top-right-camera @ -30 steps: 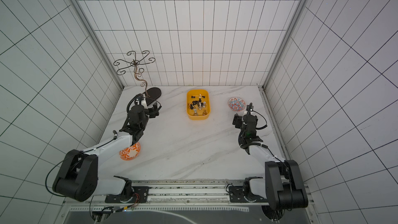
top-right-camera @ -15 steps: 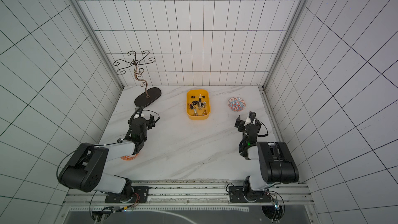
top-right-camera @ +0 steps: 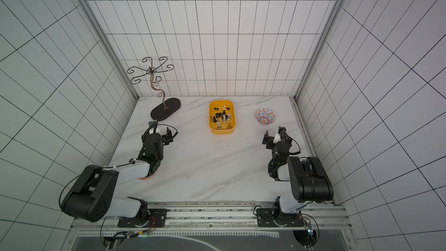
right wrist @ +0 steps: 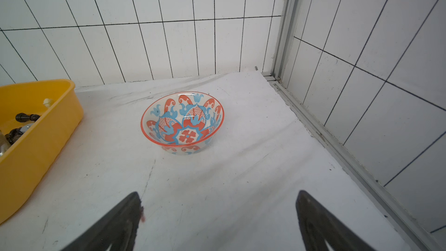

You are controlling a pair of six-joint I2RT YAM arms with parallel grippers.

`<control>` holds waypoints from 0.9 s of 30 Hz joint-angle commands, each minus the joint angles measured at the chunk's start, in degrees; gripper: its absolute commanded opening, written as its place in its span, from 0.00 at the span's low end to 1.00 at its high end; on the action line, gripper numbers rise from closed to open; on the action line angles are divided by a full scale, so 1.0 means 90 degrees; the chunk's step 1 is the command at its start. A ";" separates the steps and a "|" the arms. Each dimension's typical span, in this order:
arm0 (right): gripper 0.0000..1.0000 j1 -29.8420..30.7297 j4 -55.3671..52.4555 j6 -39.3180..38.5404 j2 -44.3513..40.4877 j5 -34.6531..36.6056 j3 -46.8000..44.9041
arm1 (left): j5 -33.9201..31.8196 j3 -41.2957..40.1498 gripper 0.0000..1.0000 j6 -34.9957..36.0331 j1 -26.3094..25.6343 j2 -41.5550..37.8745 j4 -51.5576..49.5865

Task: Put the chess pieces into the storage box
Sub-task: Reset both arms

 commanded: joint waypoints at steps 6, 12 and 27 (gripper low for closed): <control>0.99 -0.0051 0.0187 -0.0179 0.0000 -0.0151 0.0012 | 0.0642 0.0362 0.98 0.0206 0.0022 0.0240 -0.0148; 0.99 -0.0051 0.0166 -0.0174 0.0007 -0.0160 0.0031 | 0.0634 0.0297 0.97 0.0193 0.0027 0.0206 -0.0078; 0.99 -0.0053 0.0165 -0.0169 0.0000 -0.0168 0.0036 | 0.1357 -0.0449 0.98 0.0720 0.0678 0.1090 0.2496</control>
